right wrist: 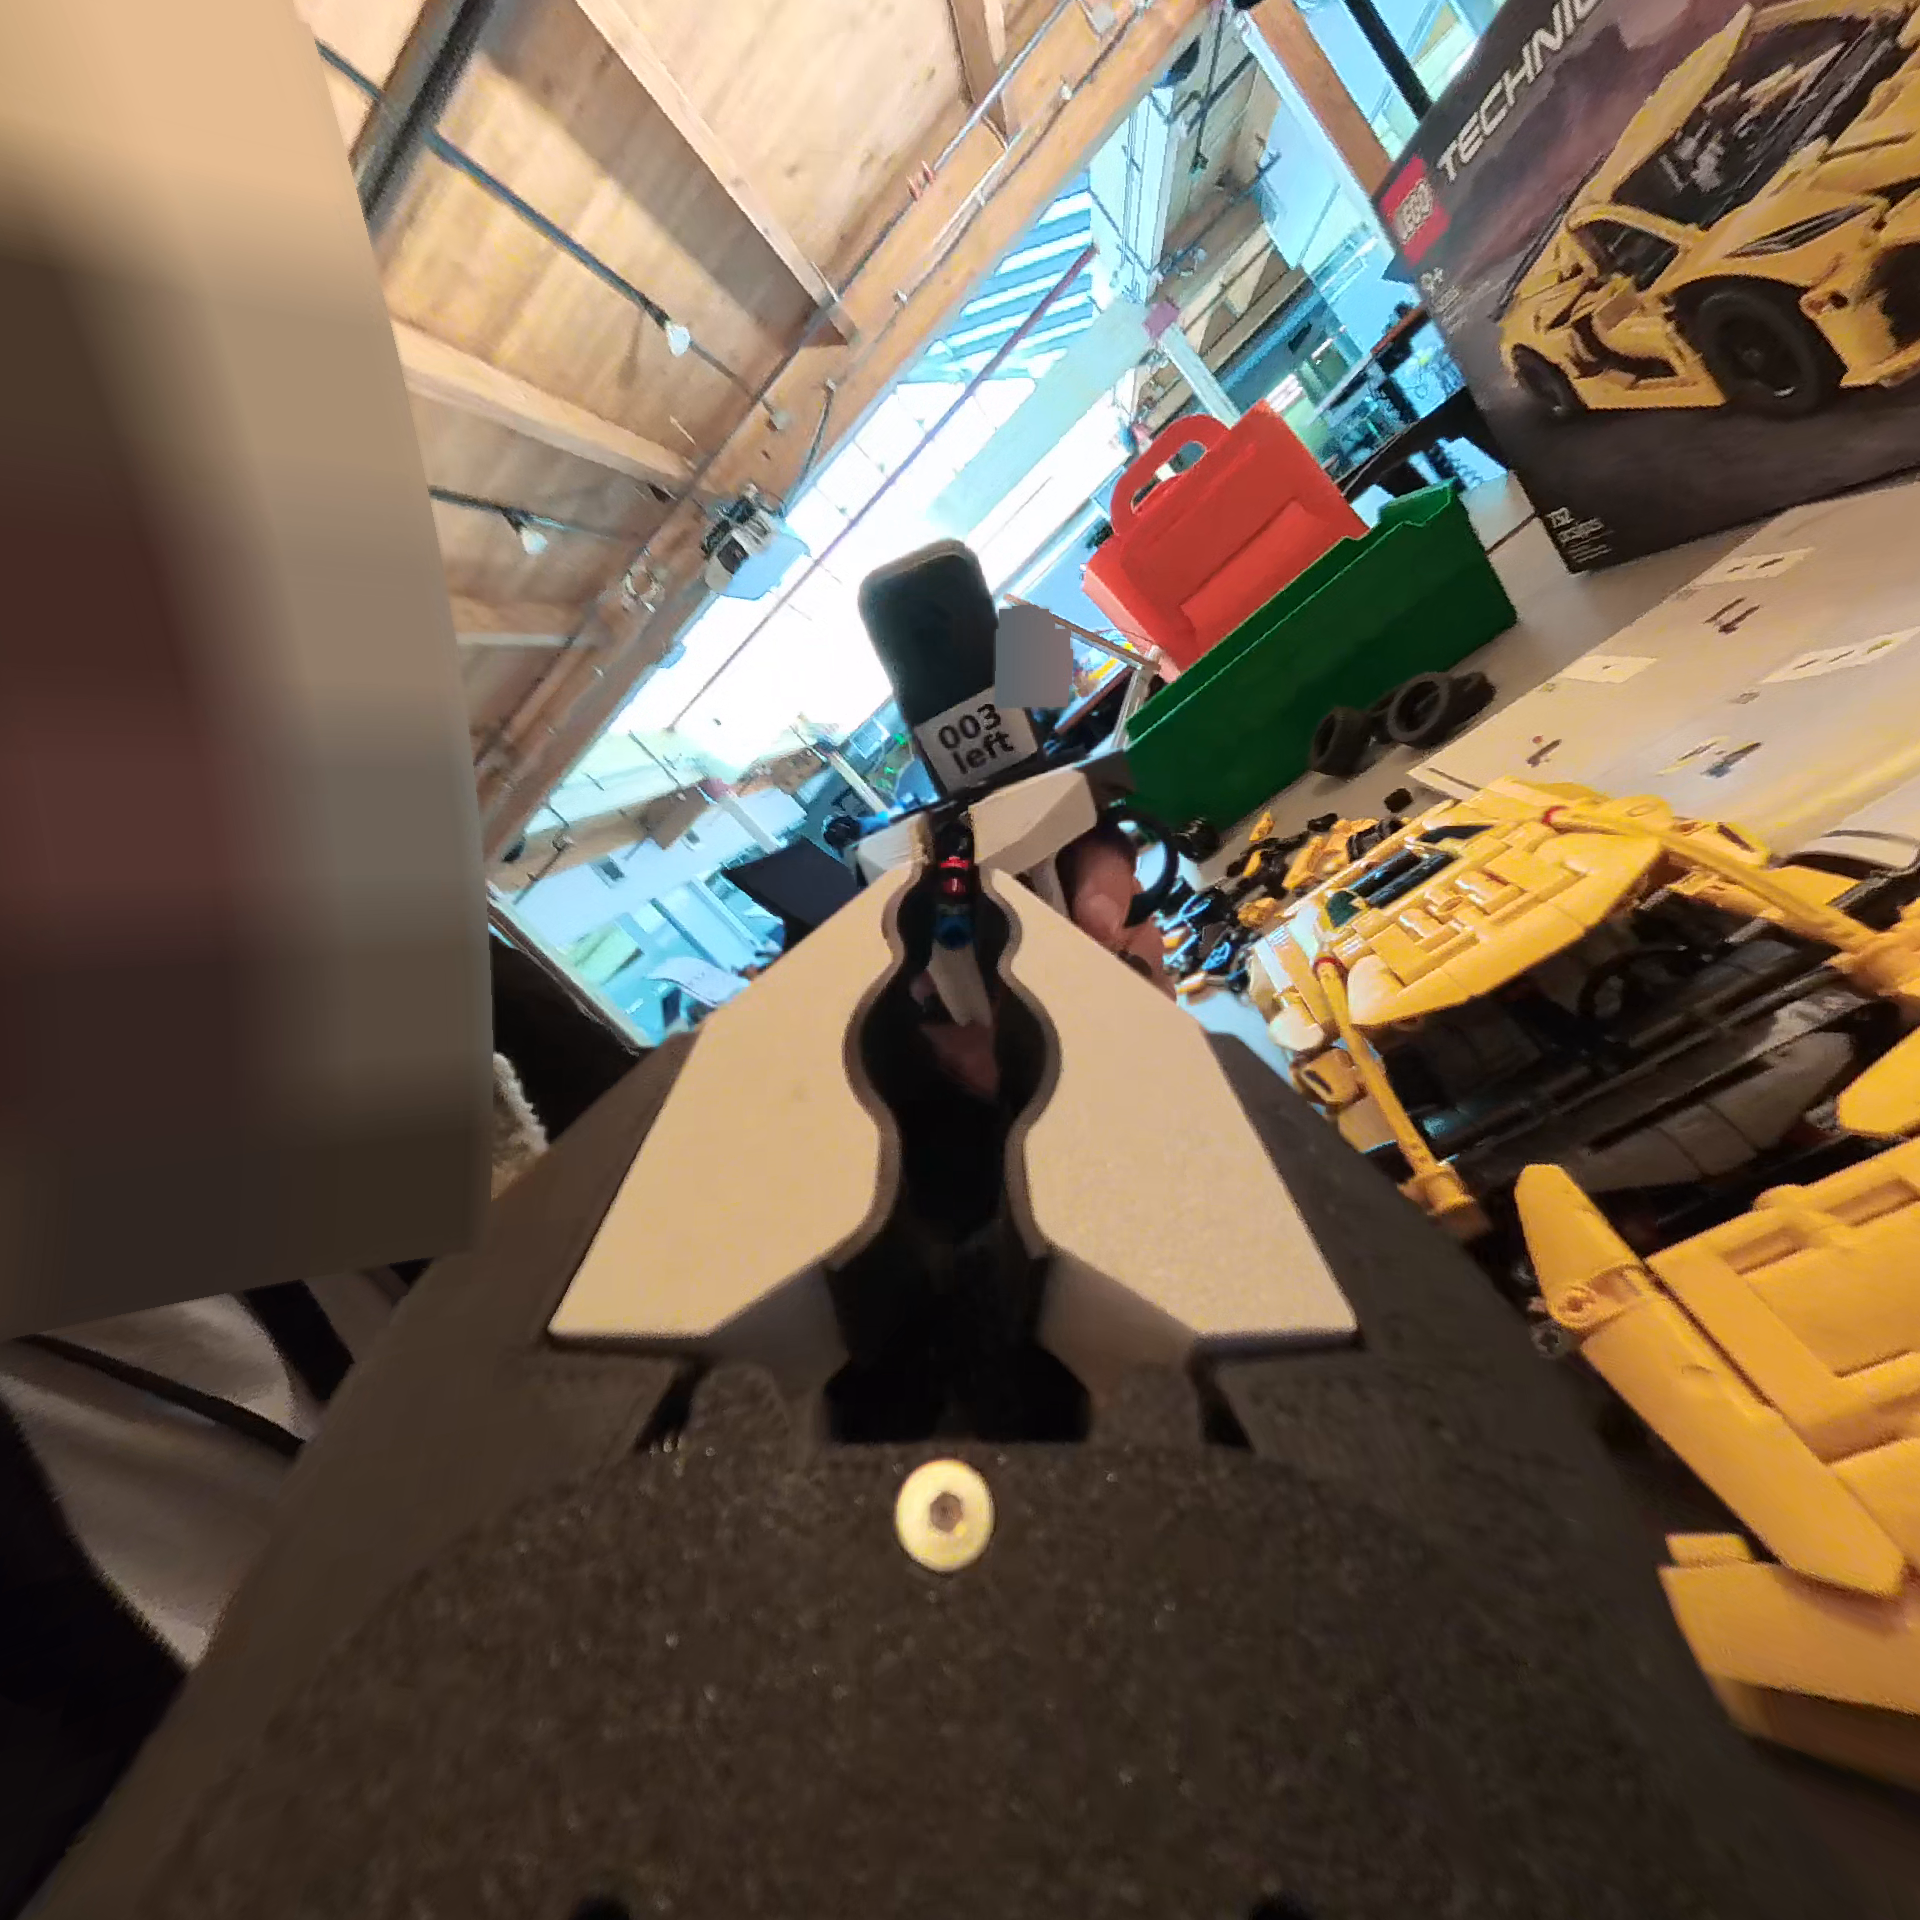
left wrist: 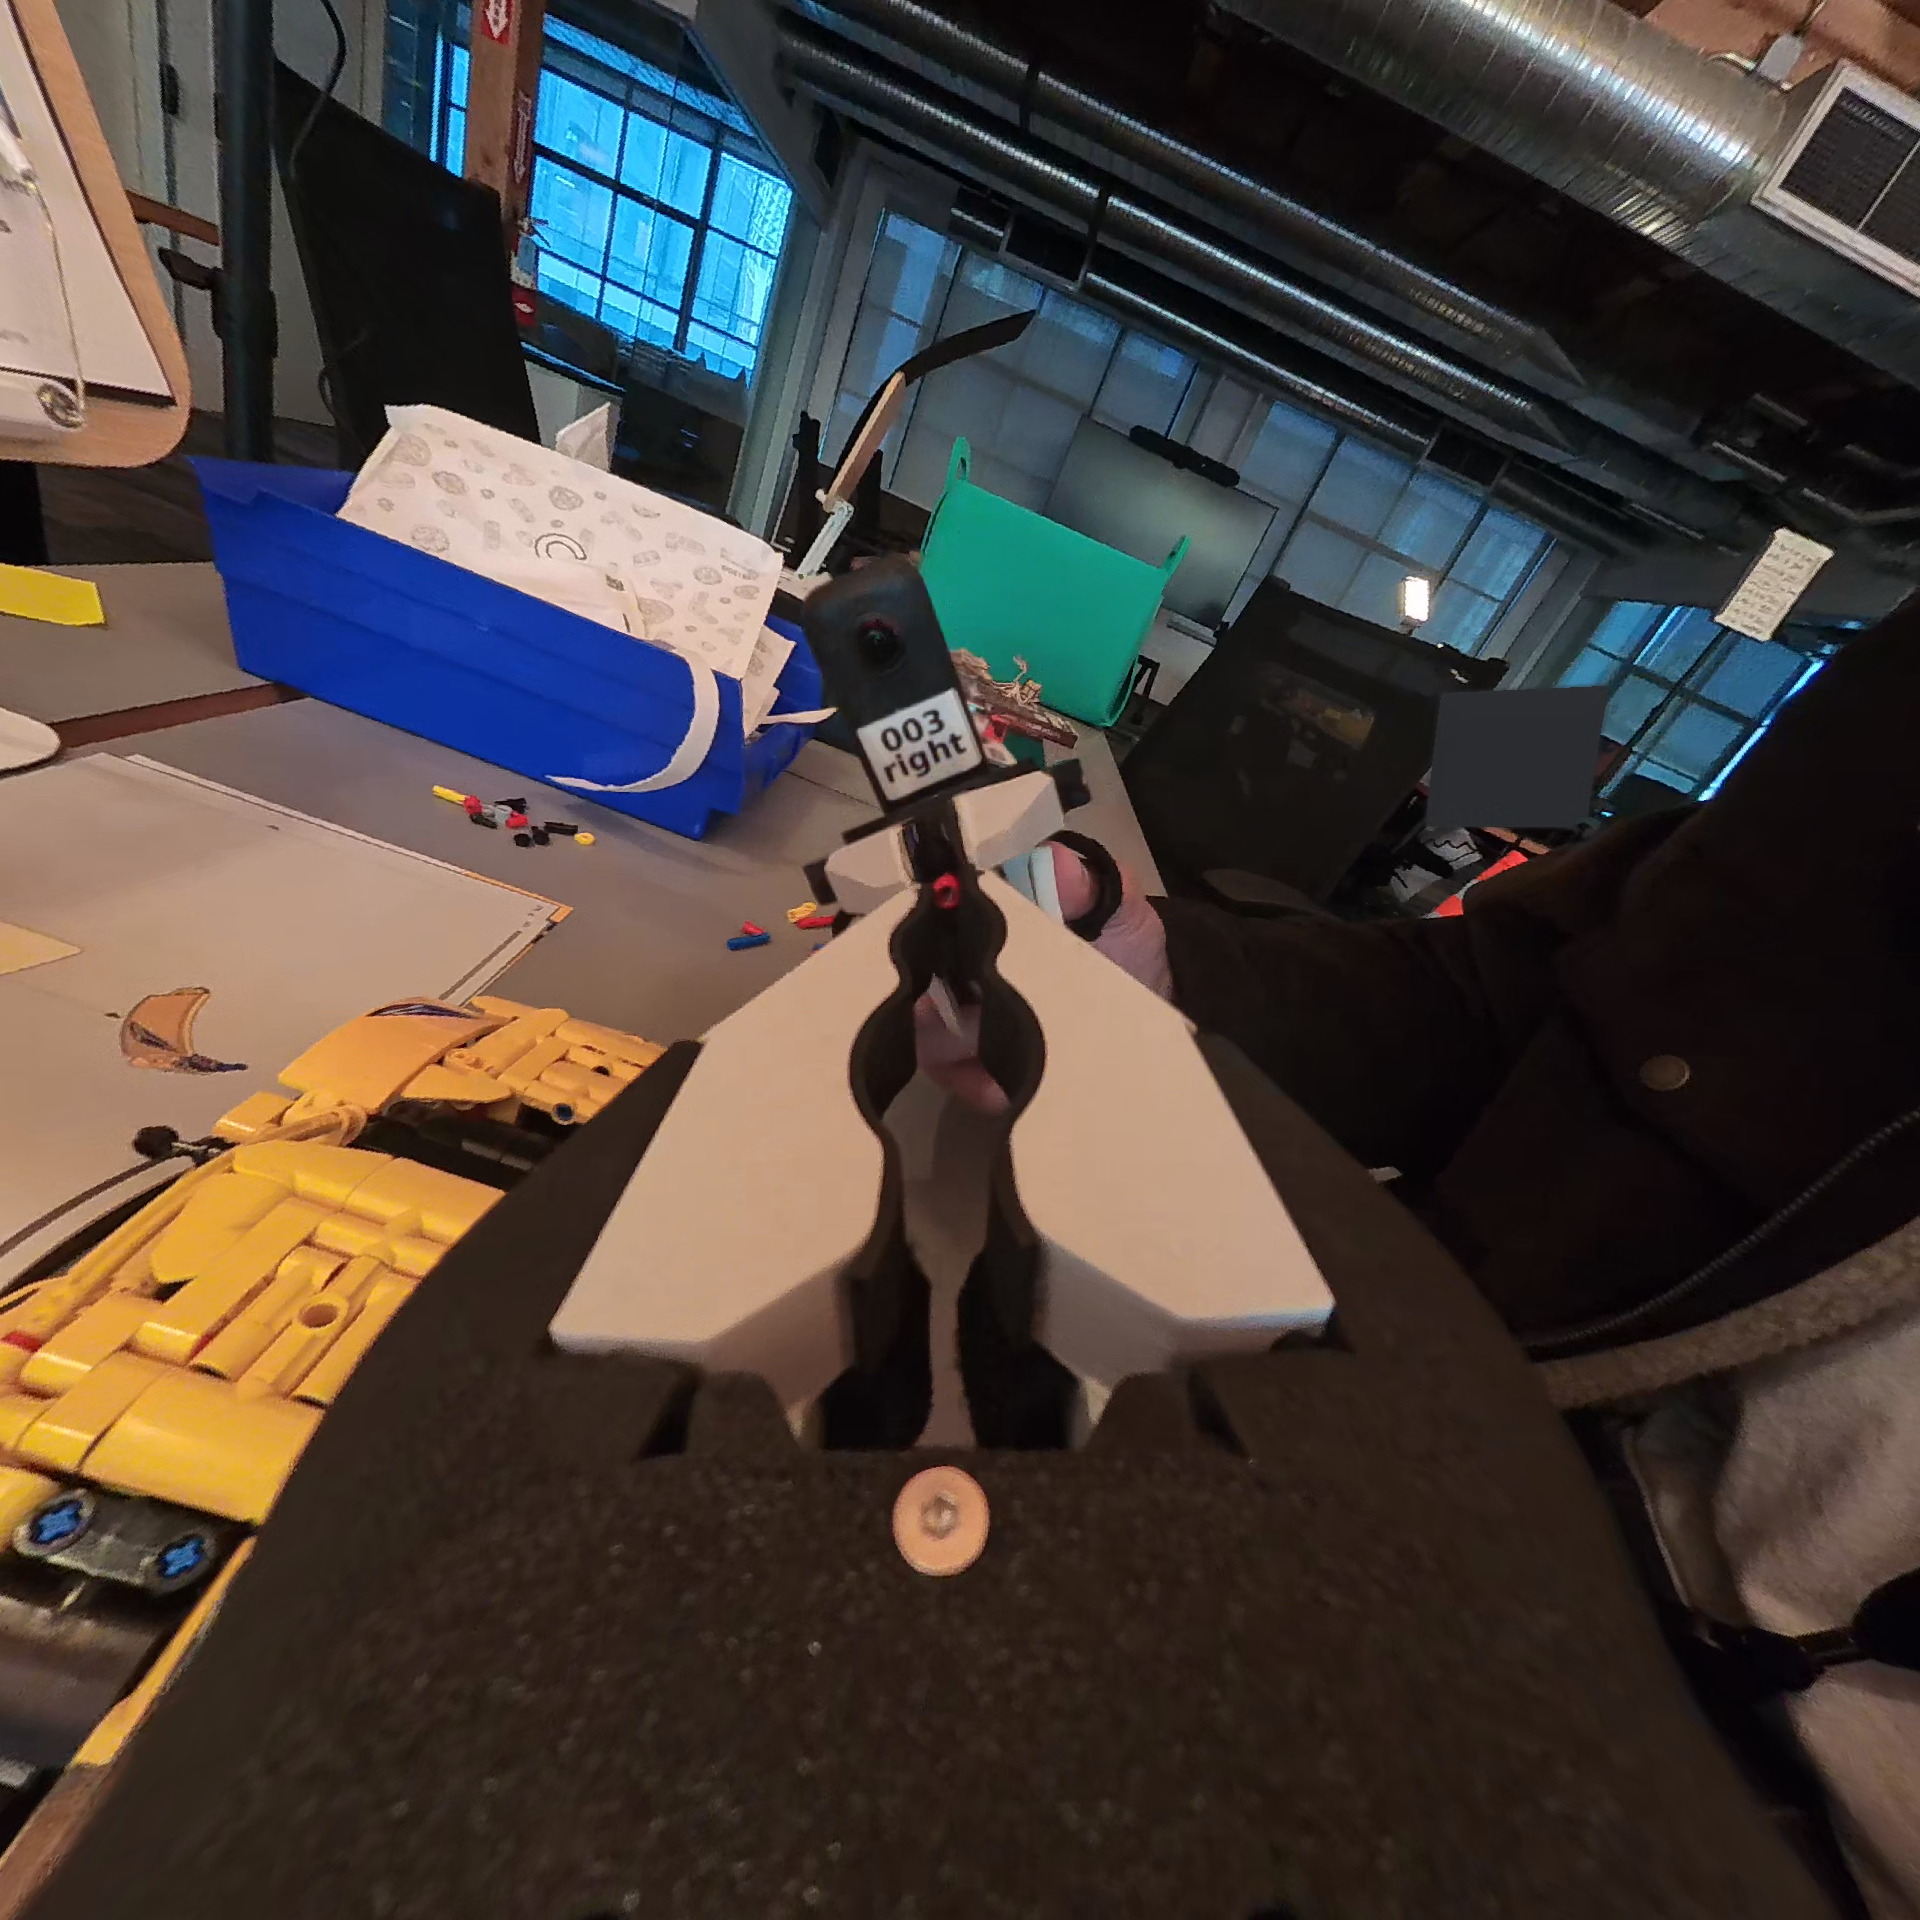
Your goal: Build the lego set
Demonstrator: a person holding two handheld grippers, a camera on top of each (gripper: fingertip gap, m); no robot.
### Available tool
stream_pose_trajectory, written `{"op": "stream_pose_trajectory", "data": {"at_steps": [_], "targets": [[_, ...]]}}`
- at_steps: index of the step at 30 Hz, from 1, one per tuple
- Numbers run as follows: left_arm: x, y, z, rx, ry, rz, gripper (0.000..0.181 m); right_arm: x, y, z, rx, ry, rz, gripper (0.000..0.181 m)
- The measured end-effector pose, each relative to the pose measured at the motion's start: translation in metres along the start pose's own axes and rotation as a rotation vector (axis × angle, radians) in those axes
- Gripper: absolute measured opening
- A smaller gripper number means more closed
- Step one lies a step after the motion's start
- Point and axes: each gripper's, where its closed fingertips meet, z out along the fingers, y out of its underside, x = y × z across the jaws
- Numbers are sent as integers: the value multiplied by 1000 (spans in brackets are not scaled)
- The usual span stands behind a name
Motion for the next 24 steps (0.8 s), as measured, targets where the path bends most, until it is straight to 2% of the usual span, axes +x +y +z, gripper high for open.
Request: {"op": "stream_pose_trajectory", "data": {"at_steps": [8,13,24], "targets": [[2,-2,2,23,-27,84,4,-4,-5,1,55,-31,45,6],[3,1,2,9,-9,66,4,-4,-2,-1,-5,23,-52,6],[3,9,3,-51,-15,91,4,-1,4,-3,-68,38,-52,6]]}}
